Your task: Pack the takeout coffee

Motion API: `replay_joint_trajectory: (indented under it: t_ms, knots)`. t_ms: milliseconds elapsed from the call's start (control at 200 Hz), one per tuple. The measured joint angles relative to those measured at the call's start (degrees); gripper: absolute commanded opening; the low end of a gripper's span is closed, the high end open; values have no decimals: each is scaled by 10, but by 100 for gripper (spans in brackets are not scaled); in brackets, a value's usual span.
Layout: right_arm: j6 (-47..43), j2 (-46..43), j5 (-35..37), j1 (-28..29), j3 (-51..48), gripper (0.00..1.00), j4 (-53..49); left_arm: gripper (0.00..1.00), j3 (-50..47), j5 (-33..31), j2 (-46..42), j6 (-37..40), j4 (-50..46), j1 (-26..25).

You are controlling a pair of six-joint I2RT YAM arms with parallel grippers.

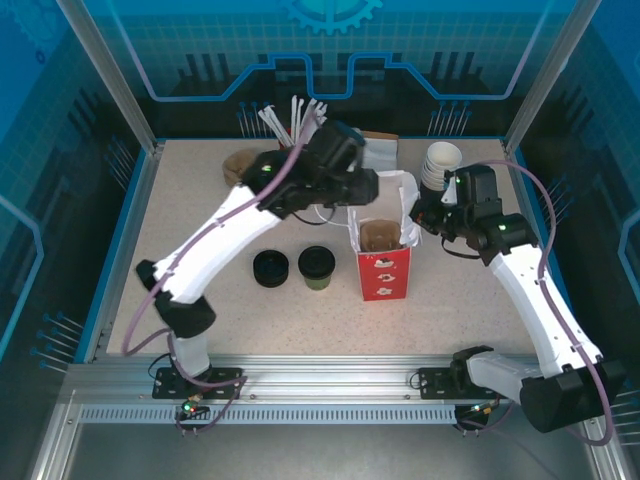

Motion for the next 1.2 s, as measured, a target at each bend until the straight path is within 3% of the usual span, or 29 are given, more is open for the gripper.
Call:
replay_joint_trajectory:
  t_ms: [250,520,845,1201]
  knots:
    - [15,24,-6,0,0,0,25,39,-113,-28,-112,2,14,46]
    - [21,35,-6,-2,0,0,40,40,-224,-31,-143,2,22,73]
    - [7,45,-8,-17,1,0,42,43,-278,-31,-185,2,39,85]
    - [-42,57,-8,-45,45,35,2,55,-372,-27,-230,58,79,87]
